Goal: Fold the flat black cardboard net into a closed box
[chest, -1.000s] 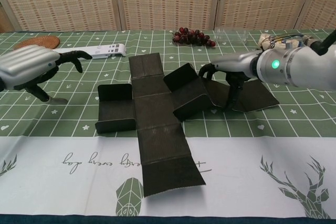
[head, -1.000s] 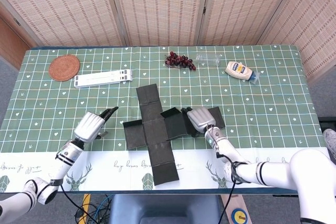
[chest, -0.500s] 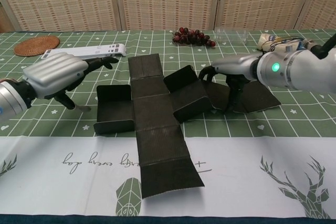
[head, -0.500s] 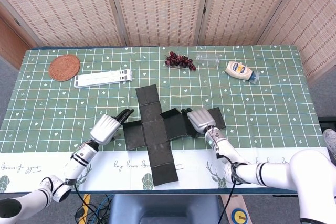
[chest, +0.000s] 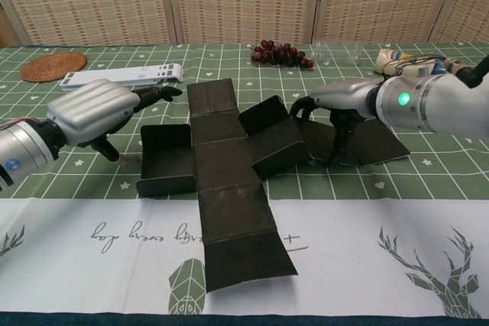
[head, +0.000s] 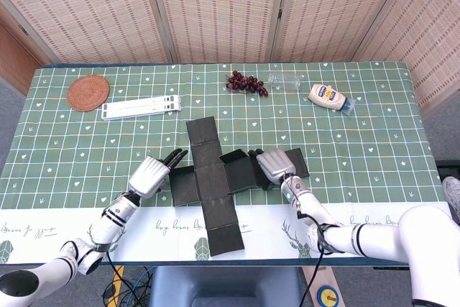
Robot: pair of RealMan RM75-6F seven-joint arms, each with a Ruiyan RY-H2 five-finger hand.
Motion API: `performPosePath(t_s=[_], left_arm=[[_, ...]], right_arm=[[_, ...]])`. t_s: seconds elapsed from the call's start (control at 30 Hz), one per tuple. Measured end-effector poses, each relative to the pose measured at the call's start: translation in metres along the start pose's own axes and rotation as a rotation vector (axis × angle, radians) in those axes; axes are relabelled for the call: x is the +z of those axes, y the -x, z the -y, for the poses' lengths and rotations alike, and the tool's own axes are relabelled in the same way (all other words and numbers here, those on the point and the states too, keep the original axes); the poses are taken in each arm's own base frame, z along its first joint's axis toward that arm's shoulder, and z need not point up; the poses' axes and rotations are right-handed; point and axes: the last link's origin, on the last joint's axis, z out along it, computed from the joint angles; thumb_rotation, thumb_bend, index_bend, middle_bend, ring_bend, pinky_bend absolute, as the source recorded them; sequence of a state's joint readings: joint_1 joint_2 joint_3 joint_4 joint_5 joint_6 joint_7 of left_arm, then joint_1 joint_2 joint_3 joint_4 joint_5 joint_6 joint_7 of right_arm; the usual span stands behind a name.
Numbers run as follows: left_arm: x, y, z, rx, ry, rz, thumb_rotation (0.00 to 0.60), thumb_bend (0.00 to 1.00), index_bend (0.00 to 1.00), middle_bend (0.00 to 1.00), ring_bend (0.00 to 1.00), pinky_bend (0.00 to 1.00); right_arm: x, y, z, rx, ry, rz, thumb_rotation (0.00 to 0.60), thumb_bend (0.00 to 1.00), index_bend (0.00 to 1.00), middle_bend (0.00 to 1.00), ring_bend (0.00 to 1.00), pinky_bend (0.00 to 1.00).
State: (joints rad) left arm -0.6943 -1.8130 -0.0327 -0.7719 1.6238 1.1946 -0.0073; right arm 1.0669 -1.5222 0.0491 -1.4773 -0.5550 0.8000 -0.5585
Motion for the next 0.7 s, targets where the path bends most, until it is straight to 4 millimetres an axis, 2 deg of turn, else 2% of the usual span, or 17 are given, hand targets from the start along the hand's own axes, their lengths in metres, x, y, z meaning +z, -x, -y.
performPosePath(t_s=[0.37,0.7], left_arm=[[0.006,-0.001,-0.011,-0.136,-0.002,-0.007,0.600,0.15,0.00,0.16,0.72,0.93],[0.011,-0.013,-0.015,-0.314,-0.029,-0.052,0.600,0.15,0.00,0.16,0.71,0.93]], right_arm=[[0.000,0.001,0.001,0.003,0.000,-0.007,0.600,0.45,0.25,0.29,0.77,0.98],[0.000,0.000,0.003,0.004,-0.013,-0.021,0.600,0.45,0.25,0.29,0.77,0.98]])
